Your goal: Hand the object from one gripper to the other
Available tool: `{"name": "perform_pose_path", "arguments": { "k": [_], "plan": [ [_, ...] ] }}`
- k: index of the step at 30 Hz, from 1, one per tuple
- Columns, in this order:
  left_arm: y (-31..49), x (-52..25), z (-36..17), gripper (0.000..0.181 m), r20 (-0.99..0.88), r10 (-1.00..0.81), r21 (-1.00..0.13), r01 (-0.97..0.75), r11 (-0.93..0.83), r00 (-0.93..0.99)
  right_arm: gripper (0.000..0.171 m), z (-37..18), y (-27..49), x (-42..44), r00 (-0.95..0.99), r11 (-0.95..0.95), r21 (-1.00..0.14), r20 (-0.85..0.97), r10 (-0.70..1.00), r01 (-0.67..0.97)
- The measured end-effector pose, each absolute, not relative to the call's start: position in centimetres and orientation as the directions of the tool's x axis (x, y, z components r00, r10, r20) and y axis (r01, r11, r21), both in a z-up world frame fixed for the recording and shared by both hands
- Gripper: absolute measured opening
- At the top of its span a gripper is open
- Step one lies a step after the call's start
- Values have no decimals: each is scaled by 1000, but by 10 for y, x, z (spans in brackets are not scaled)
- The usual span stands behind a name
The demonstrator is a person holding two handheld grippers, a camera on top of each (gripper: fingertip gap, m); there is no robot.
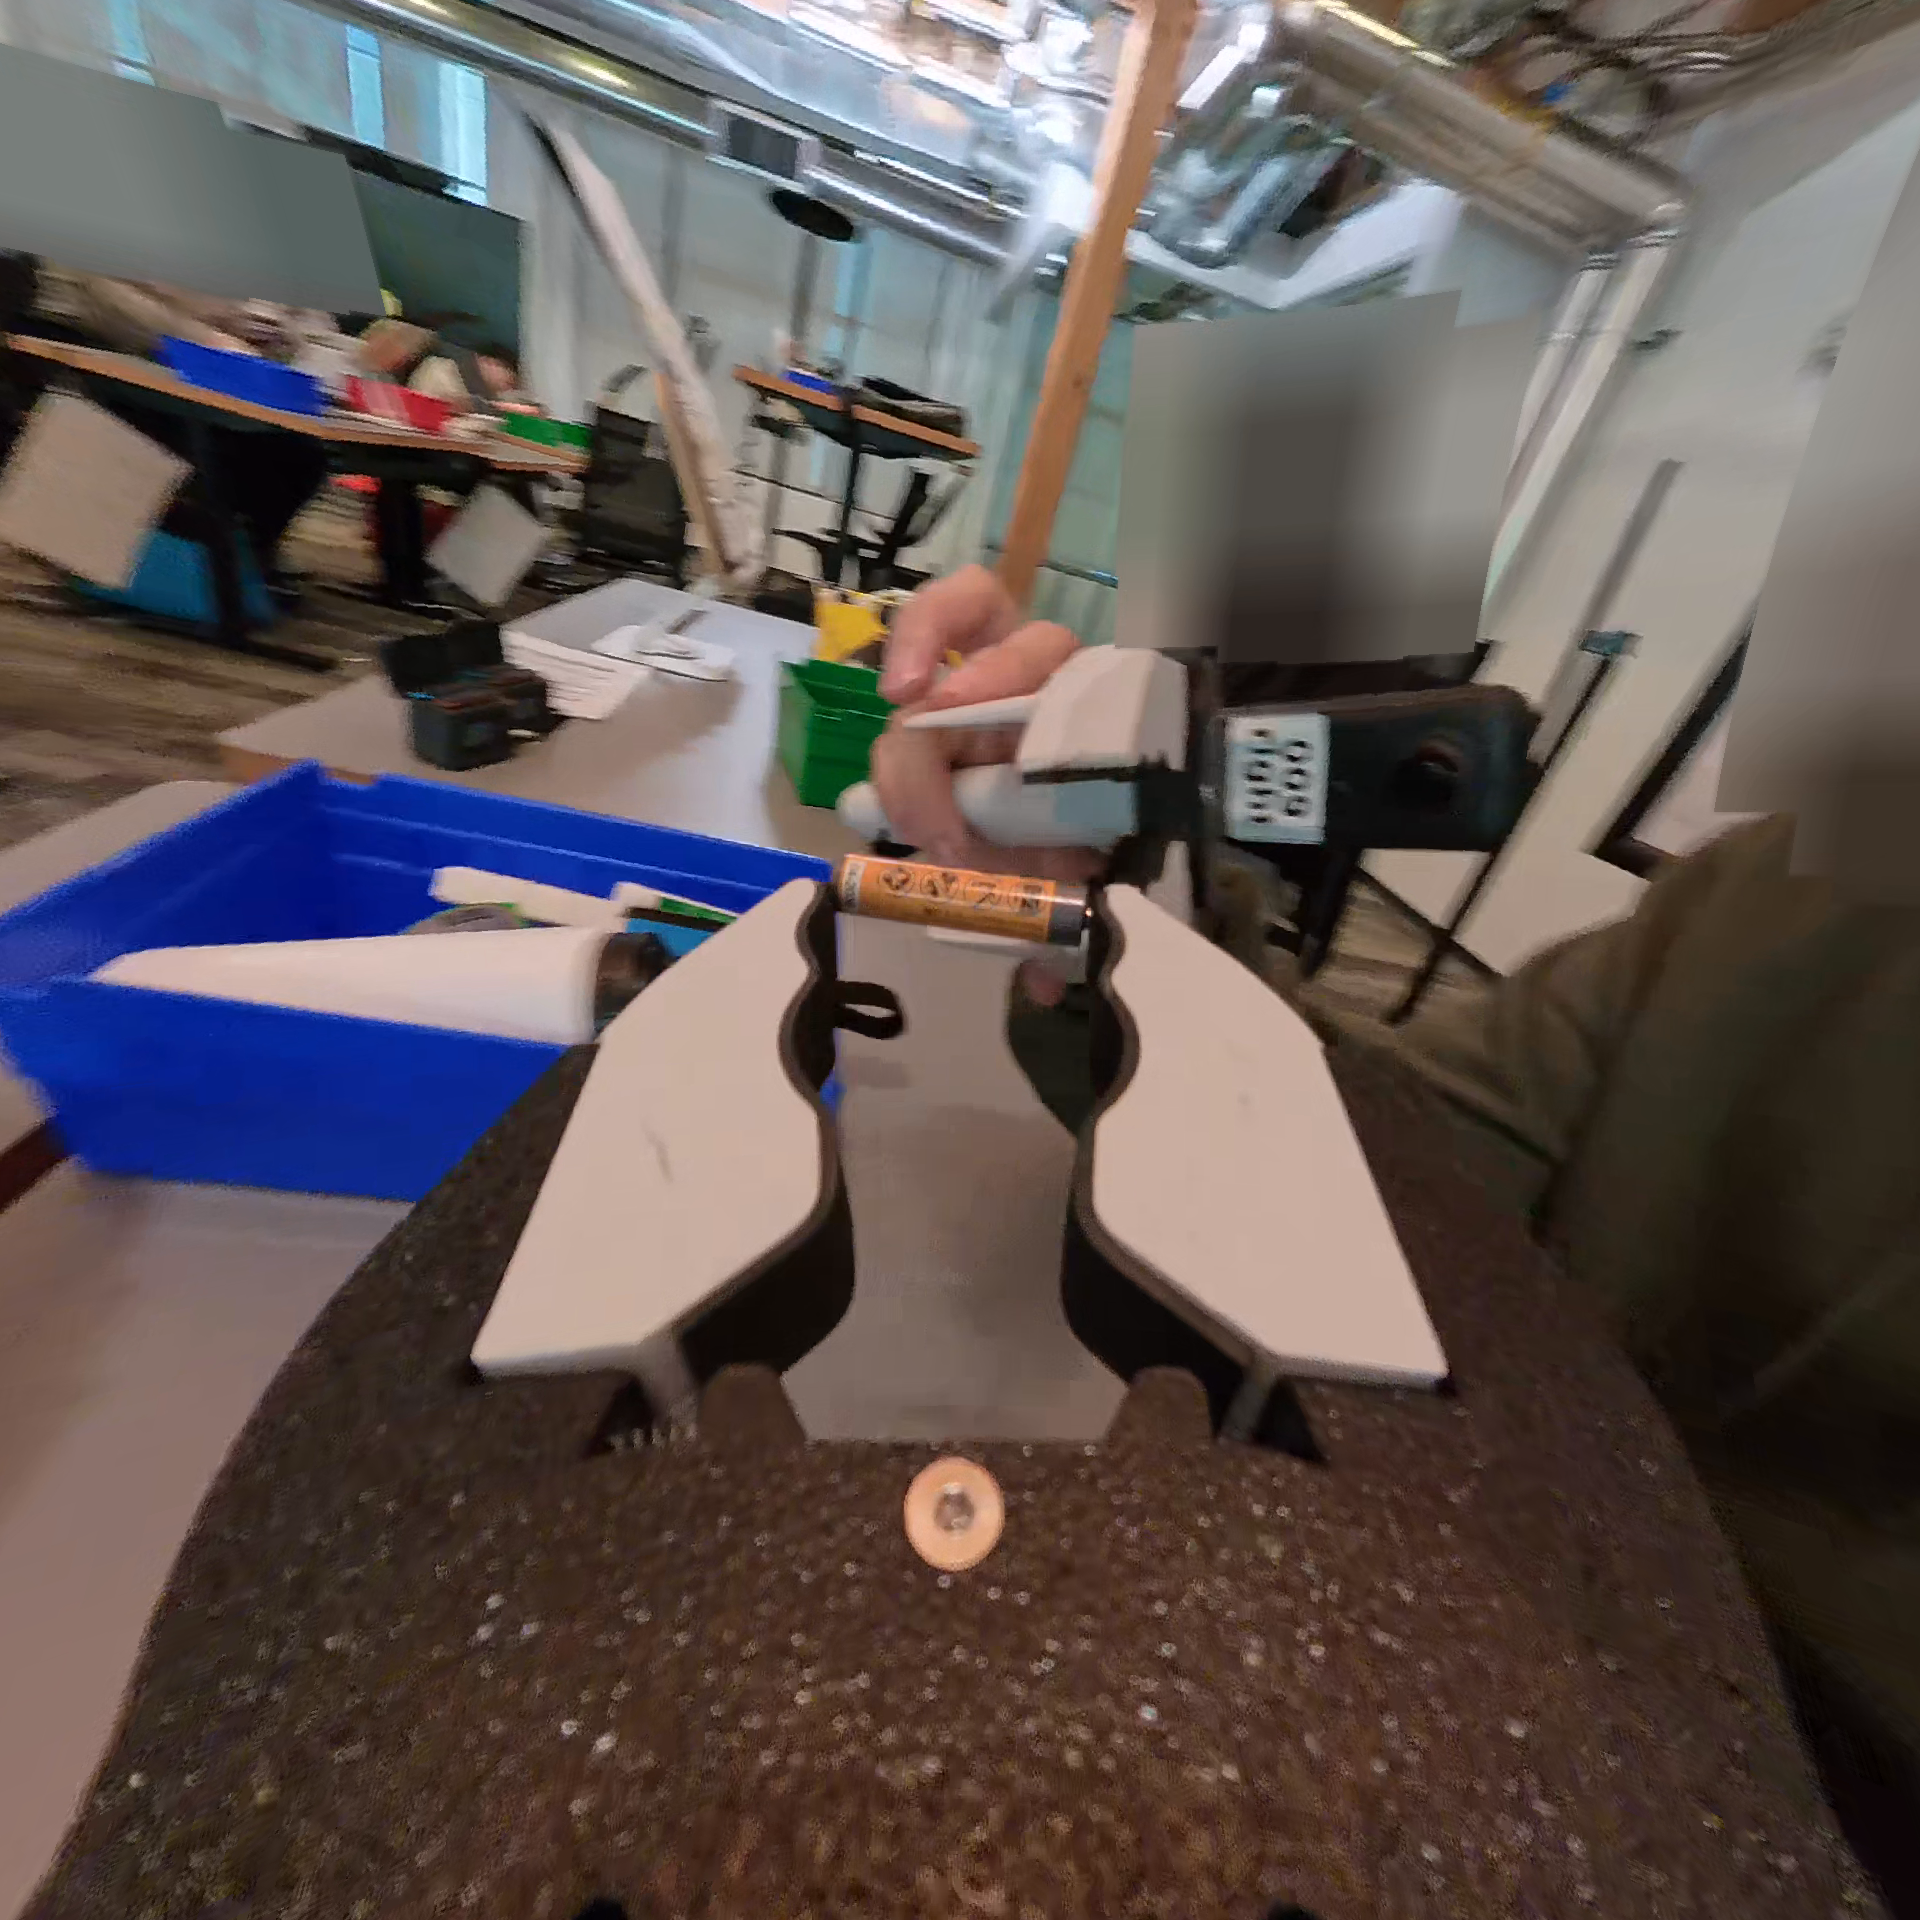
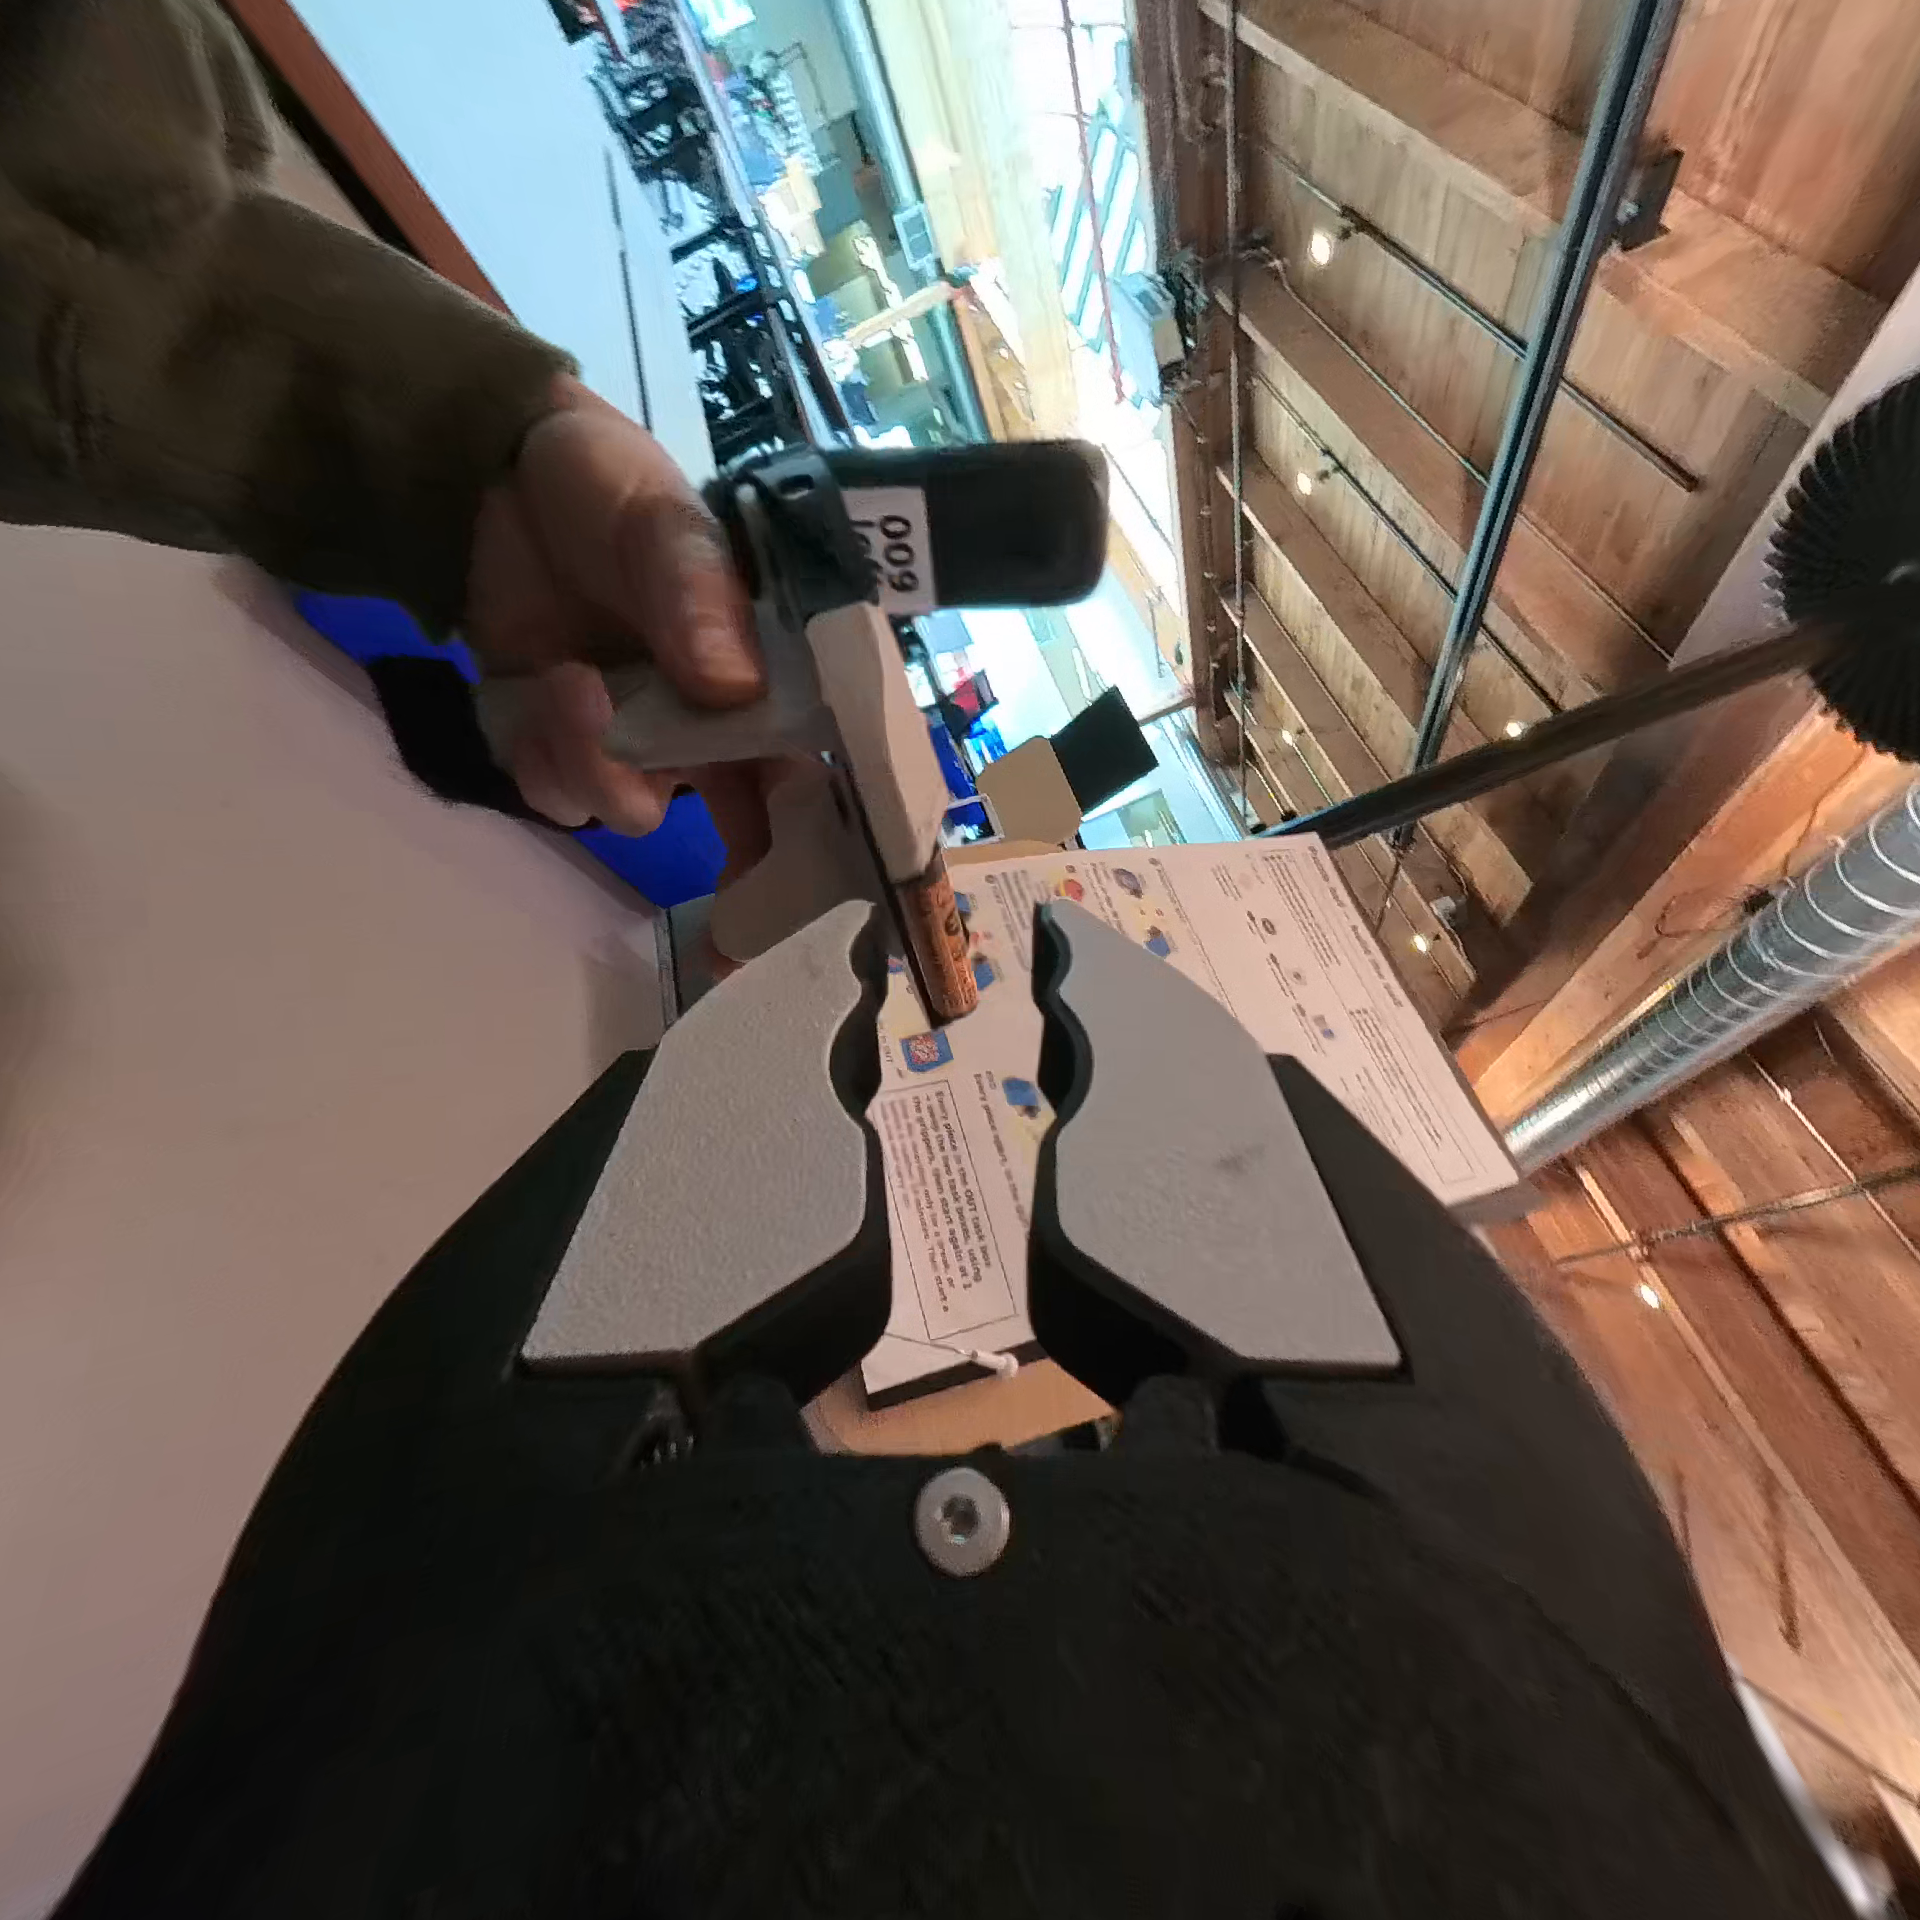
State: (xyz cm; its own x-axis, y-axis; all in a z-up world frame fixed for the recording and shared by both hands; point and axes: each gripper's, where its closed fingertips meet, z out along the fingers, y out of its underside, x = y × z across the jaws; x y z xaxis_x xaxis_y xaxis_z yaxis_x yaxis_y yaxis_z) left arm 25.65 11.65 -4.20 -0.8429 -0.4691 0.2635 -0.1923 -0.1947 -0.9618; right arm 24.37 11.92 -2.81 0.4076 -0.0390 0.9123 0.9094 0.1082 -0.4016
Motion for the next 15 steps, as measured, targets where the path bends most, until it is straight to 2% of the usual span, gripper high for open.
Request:
{"name": "perform_pose_path", "arguments": {
  "k": [2, 7, 15],
  "plan": [
    [125, 265, -39, 46, 268, -546, -961, -177, -214, -794, 31, -25, 119, 249, 417, 87, -411, 906, -71, 907],
    [132, 276, -21, 46, 279, -665, -953, -112, -282, -692, 38, -27, 126, 262, 351, 1, -354, 927, -134, 935],
    [114, 275, -9, 46, 165, -755, -979, -15, -202, -635, 39, -12, 128, 262, 397, 6, -406, 888, -231, 914]
  ]
}}
